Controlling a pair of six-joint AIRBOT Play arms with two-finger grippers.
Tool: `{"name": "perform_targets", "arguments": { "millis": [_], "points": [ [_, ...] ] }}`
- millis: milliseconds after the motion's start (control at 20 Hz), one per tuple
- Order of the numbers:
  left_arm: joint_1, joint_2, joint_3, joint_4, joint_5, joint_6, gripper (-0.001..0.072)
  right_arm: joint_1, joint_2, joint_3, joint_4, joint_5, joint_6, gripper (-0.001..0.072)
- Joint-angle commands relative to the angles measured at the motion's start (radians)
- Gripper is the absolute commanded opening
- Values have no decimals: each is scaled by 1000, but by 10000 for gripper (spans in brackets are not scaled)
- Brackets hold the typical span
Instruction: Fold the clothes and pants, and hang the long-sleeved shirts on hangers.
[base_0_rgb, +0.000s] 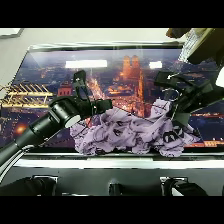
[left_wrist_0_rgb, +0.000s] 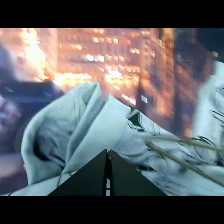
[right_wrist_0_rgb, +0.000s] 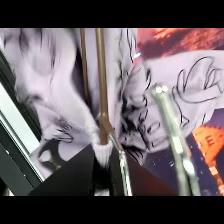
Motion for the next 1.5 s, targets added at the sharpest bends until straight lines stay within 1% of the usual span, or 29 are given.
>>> {"name": "perform_targets", "arguments": {
  "millis": [0, 250, 300, 400, 500, 600, 700, 750, 850, 900, 950, 1000, 1050, 1300, 1400, 1450],
  "points": [
    [6, 16, 1, -1, 4, 3, 20, 0, 0, -1, 1, -18, -2, 31],
    [-13, 13, 0, -38, 7, 3, 23, 0, 0, -1, 1, -38, -2, 31],
    [-33, 13, 0, -38, 7, 3, 57, 0, 0, -1, 1, -46, -2, 31],
    [-85, 6, 0, -37, 6, 3, 282, 0, -1, -1, 1, -56, -2, 31],
    [-142, -10, -5, -37, 6, 2, 337, 0, -3, -1, 1, -55, -1, 31],
    [-178, -42, -7, -39, 9, -10, 351, 0, -4, -1, 1, -56, -2, 31],
    [-188, -79, -8, -68, 67, -12, 659, 0, -4, -1, 0, -55, -2, 31],
    [-185, -100, -7, -92, 115, -12, 677, 0, -4, -1, 0, -55, -2, 31],
    [-171, -139, -7, -149, 195, -11, 673, 0, -4, -1, 1, -55, -2, 31],
    [-165, -158, -7, -195, 213, -8, 654, 0, -4, -1, 1, -55, -2, 31],
    [-160, -173, -7, -233, 214, 6, 589, 0, -4, -1, 1, -55, -2, 31],
    [-157, -187, -7, -267, 214, 27, 583, 0, -4, -1, 1, -56, -2, 31],
    [-156, -199, -7, -295, 216, 45, 562, 0, -4, -1, 1, -56, -2, 31],
    [-156, -231, -7, -322, 225, 51, 549, 0, -4, -1, 0, -60, -2, 31],
    [-156, -235, -6, -327, 251, 51, 456, 0, -4, -1, 0, -63, -2, 32],
    [-156, -240, -6, -337, 272, 50, 447, 0, -4, -1, 1, -67, -2, 32]
  ]
}}
